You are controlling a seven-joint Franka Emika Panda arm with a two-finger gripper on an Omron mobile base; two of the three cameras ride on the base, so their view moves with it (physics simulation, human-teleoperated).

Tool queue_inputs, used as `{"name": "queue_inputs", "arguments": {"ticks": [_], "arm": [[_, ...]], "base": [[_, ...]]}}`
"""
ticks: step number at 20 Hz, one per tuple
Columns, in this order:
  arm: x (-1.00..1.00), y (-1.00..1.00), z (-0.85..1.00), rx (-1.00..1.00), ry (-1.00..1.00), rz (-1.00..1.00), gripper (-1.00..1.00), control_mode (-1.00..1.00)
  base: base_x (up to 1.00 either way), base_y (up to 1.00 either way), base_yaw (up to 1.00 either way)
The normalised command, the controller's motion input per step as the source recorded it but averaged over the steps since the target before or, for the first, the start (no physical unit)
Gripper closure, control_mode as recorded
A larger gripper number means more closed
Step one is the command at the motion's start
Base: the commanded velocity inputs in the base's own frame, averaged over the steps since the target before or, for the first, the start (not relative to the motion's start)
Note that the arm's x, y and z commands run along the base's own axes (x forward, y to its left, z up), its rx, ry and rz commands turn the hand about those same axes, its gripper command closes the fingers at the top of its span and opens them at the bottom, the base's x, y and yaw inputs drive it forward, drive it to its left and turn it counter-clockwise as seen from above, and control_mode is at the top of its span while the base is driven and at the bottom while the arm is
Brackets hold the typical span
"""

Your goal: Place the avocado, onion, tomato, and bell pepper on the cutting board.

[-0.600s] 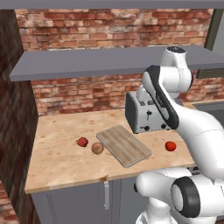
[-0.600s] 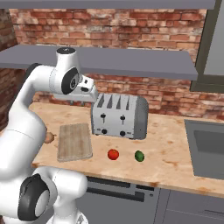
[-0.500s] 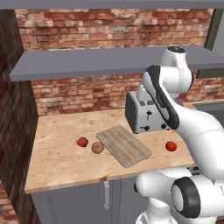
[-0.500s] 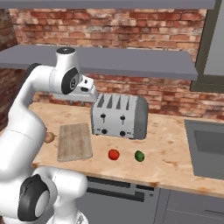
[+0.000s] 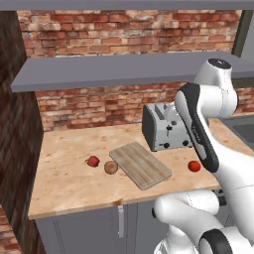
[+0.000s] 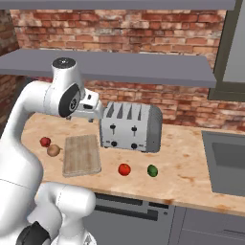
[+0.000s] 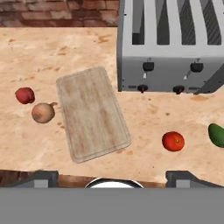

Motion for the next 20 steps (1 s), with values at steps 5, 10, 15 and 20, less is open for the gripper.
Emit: {"name": "queue_inputs", "arguments": {"ticks": [5,10,15,20], "arm": [[-0.57,-0.01,-0.27,0.0,-0.01,0.0,-1.0,-1.0],[-0.12,-0.14,-0.32,0.0,0.01,0.0,-1.0,-1.0],[0.0,-0.32,-0.2,-0.02,0.02,0.0,-1.0,-1.0],[0.03,-0.29,-0.1,-0.03,0.04,0.0,-1.0,-1.0]], "base": [[0.0,0.0,0.0],[0.0,0.0,0.0],[0.0,0.0,0.0],[0.0,0.0,0.0]]}}
